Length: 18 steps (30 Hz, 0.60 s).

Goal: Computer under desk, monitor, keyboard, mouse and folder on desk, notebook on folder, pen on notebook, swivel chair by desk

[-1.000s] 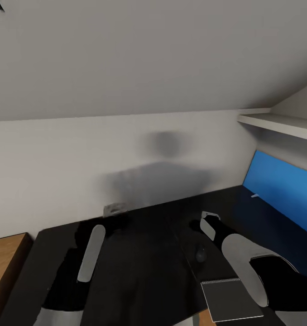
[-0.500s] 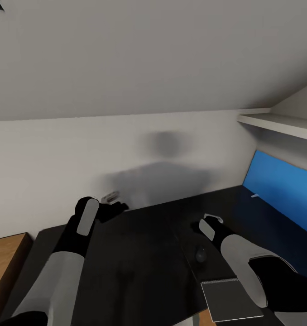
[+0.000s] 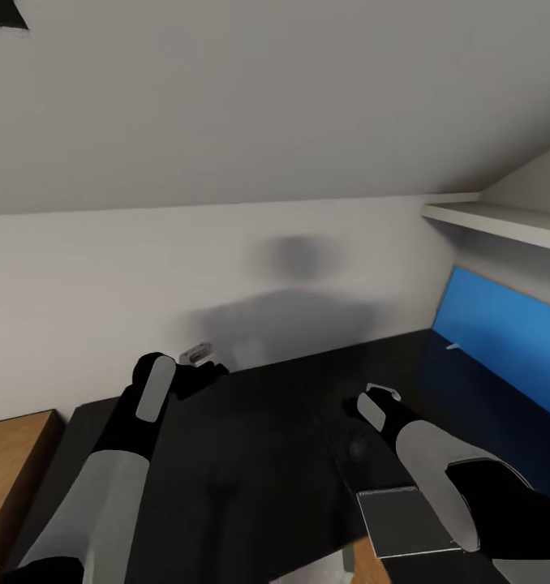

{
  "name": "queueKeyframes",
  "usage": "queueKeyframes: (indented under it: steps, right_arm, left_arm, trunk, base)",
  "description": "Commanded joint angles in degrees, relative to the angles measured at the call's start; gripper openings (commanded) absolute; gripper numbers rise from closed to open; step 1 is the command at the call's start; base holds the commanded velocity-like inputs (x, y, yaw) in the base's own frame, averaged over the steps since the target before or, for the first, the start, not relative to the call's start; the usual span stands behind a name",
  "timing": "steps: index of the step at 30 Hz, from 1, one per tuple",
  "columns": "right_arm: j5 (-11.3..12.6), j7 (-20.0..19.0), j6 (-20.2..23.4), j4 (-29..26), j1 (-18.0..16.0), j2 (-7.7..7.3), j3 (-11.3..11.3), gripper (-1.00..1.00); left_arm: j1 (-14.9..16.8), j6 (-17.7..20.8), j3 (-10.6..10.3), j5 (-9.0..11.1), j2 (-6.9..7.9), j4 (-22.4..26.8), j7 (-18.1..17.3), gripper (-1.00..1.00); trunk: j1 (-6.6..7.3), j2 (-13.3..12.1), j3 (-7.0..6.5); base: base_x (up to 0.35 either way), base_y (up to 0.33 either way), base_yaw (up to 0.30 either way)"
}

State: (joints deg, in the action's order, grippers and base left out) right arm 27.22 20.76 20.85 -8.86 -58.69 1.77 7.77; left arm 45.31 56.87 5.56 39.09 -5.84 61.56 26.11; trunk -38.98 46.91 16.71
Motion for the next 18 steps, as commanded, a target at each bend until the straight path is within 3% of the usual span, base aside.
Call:
queueKeyframes:
  steps: [1,9,14,18]
  right_arm:
    - [0.5,0.3,0.4,-0.1,0.0,-0.02,0.5,1.0]
    - [0.6,0.1,0.4,0.0,0.0,0.04,0.5,1.0]
    - [0.7,-0.1,0.8,0.4,0.0,0.13,0.6,1.0]
    - [1.9,-0.1,0.9,1.3,0.0,0.26,0.6,1.0]
  left_arm:
    - [0.0,0.2,0.1,0.7,-0.05,0.1,0.5,1.0]
    - [0.0,0.2,0.1,0.6,-0.03,0.1,0.6,1.0]
    - [0.0,0.5,0.2,0.5,0.81,0.6,0.8,1.0]
    - [0.0,0.5,0.2,0.5,1.02,0.7,0.8,1.0]
  trunk:
    - [0.02,0.1,0.08]
    - [0.02,0.1,0.08]
    - [0.02,0.1,0.08]
    - [0.02,0.1,0.08]
  base:
    - [-0.27,0.0,0.0]
    - [-0.098,0.0,0.0]
    - [-0.011,0.0,0.0]
    - [-0.001,0.0,0.0]
